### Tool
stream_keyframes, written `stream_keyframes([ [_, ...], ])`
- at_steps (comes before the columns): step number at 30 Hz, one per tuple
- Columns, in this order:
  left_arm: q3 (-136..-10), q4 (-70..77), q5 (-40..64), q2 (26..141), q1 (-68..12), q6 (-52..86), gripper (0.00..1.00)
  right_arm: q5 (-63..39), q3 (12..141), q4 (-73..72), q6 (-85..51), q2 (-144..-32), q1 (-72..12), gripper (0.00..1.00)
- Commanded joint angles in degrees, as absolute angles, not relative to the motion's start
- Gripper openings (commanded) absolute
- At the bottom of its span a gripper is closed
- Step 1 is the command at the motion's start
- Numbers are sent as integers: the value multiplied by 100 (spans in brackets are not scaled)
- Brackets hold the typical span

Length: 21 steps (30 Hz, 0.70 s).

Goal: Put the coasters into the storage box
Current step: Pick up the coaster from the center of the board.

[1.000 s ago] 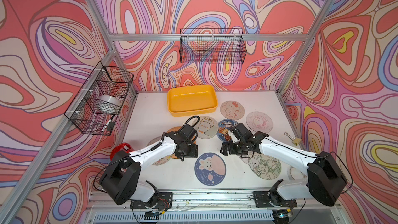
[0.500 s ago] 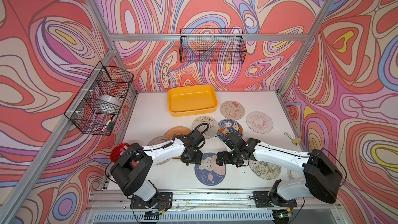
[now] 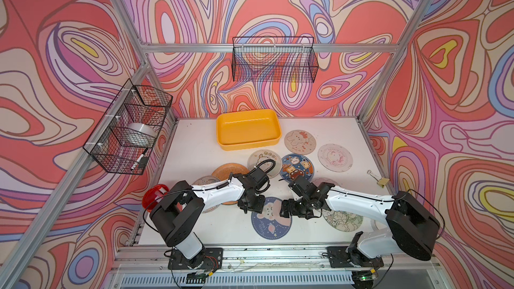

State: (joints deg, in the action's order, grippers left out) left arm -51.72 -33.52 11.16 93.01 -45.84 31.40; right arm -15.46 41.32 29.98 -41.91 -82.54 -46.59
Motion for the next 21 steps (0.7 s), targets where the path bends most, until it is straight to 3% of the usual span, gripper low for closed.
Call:
stream_keyframes([
  [1, -5246, -3377, 1288, 9470, -4661, 3042, 55, -1677, 4052, 2829, -4251, -8434, -4685, 87],
  [21, -5352, -3458, 1299, 9581, -4782, 2975, 50, -1784, 4085, 2612, -4324, -8704, -4692, 67],
])
